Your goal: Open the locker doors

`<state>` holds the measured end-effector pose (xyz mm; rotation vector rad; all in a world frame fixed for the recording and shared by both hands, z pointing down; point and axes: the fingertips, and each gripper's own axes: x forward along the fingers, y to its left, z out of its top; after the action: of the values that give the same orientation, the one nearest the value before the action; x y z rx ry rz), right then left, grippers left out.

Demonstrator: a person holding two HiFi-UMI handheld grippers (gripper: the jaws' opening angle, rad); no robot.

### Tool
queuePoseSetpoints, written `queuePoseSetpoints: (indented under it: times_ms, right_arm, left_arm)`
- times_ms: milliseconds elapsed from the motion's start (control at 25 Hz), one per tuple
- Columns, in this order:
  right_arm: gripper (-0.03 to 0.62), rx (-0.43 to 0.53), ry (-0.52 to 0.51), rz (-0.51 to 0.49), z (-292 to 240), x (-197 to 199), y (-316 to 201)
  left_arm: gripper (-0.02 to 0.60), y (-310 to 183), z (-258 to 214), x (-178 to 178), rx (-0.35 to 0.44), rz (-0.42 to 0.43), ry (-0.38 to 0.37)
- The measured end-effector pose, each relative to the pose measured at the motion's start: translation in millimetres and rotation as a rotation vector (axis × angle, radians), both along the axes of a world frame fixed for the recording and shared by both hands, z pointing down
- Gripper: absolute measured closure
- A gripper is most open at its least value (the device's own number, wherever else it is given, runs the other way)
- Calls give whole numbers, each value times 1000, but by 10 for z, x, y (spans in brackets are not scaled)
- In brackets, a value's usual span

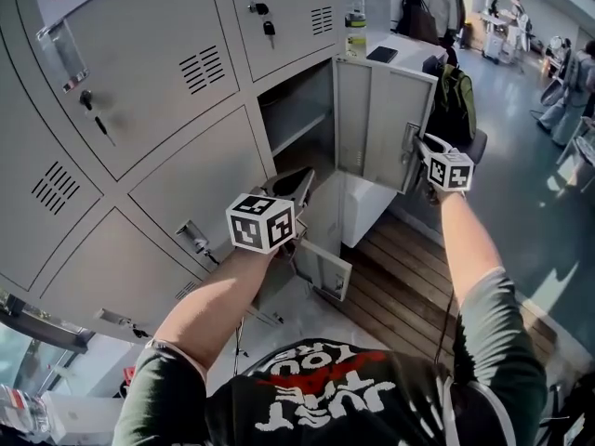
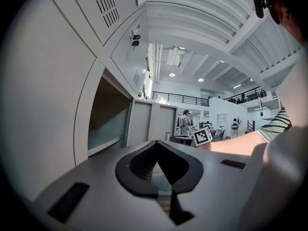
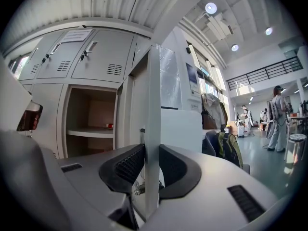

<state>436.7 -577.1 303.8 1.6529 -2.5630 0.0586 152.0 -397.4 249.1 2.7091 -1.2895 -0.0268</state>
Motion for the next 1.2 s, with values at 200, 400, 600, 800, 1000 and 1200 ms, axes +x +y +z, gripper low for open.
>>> queuePoseSetpoints:
  times_ms: [200,400,600,800,1000,1200]
  right_arm:
    - [493,6,-7,-4,2,4,-6]
    - [493,12,8,16,-2,20,12]
    - [462,5,8,22,18,35,96]
    - [447,3,-4,53,-15,73,307]
    - [447,-17,-25,42,-34,-188,799]
    - [447,-36,1,-1,153,-589,1279]
  left_arm:
    - [581,-131,60,103,-23,3,2]
    - [581,-139,72,165,-27,11,-4]
    - [581,-83,90,159,-26,16,-6]
    - [581,11,87,97,-21,16,-2]
    - [581,201,67,-38,-6,26,-6]
    - [581,452,80,-252,9,42,8]
